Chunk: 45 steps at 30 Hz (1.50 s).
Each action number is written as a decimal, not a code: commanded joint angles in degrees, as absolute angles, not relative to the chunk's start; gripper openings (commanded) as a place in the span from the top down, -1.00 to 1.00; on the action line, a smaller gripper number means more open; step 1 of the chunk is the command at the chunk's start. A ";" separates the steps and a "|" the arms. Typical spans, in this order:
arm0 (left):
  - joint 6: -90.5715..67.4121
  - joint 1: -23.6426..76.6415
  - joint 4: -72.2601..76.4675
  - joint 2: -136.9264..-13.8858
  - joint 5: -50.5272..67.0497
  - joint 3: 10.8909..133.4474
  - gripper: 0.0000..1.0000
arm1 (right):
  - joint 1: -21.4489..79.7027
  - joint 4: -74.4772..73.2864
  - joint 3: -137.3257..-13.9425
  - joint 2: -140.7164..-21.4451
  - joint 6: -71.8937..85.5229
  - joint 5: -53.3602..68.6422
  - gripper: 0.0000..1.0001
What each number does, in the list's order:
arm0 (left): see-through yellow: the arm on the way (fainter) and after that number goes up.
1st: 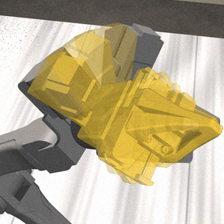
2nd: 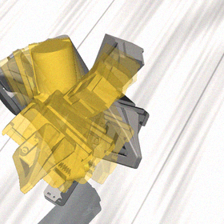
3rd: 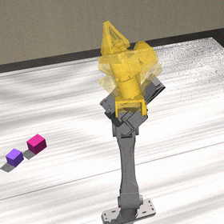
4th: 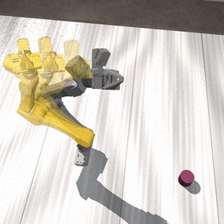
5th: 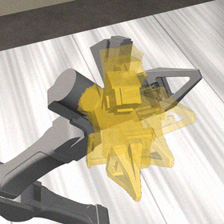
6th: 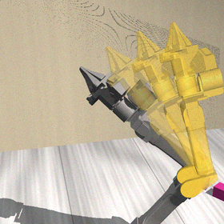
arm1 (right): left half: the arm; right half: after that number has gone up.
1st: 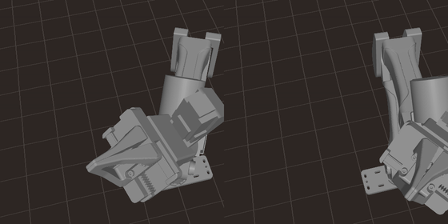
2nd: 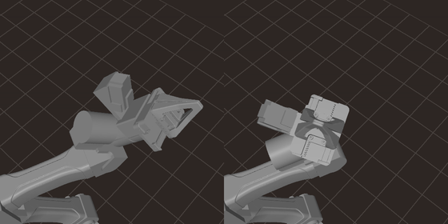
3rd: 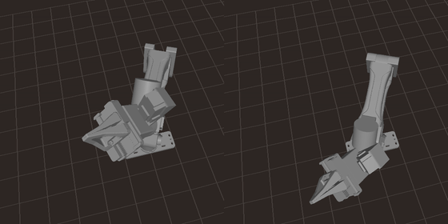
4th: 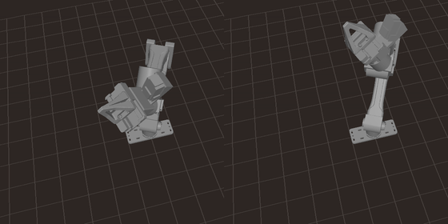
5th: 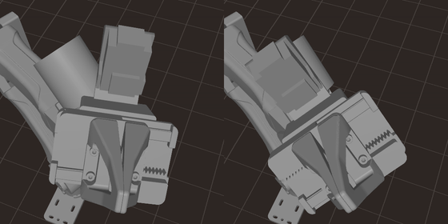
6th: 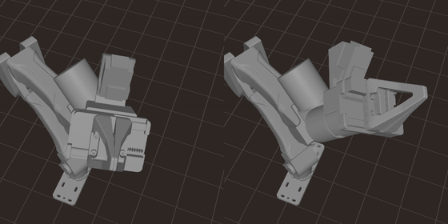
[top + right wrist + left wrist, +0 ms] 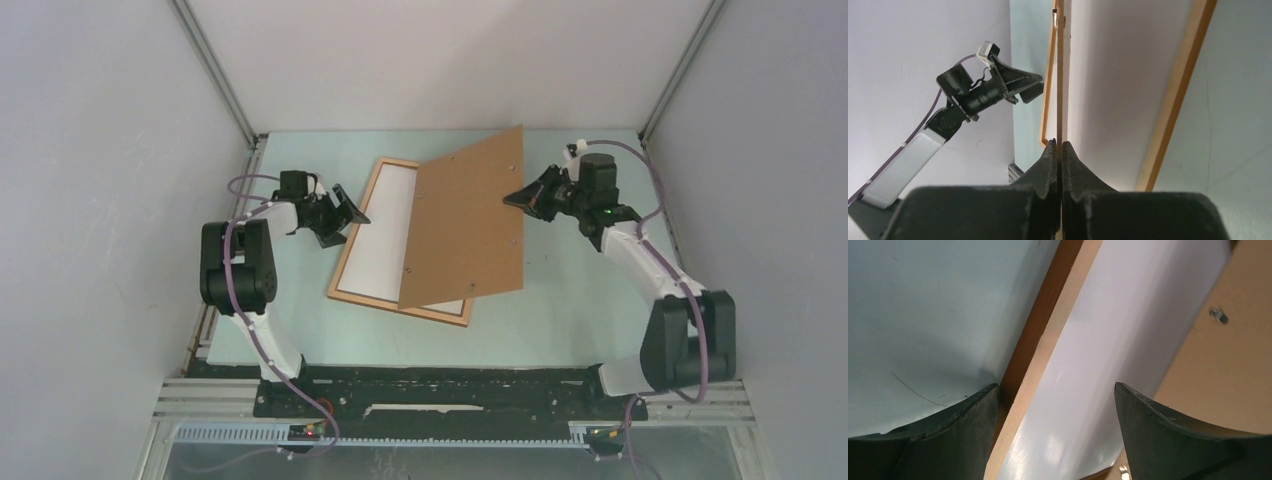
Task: Put the photo into the frame
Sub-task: Place the photo frame item in the photo frame.
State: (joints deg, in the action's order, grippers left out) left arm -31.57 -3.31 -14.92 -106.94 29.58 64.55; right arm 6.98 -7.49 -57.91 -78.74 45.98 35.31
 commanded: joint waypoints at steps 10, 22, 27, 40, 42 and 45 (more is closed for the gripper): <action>-34.63 -2.73 -12.58 -105.93 34.16 63.60 -0.65 | 14.39 15.12 -65.33 -95.14 53.79 30.13 1.00; -34.93 -2.02 -11.96 -105.69 34.80 63.43 -0.66 | 15.55 19.95 -66.68 -102.04 56.43 29.33 1.00; -34.96 -1.66 -11.98 -105.80 34.98 63.61 -0.66 | 16.39 20.76 -66.65 -103.19 58.13 30.56 1.00; -35.69 -1.71 -11.25 -105.61 35.73 63.24 -0.66 | 18.73 22.88 -63.68 -101.70 61.73 28.42 1.00; -35.76 -1.59 -11.14 -105.58 35.77 63.18 -0.66 | 19.10 23.32 -62.11 -100.86 61.20 27.04 1.00; -35.91 -1.51 -10.99 -105.51 35.85 63.02 -0.66 | 19.35 23.83 -60.32 -99.93 60.96 25.18 1.00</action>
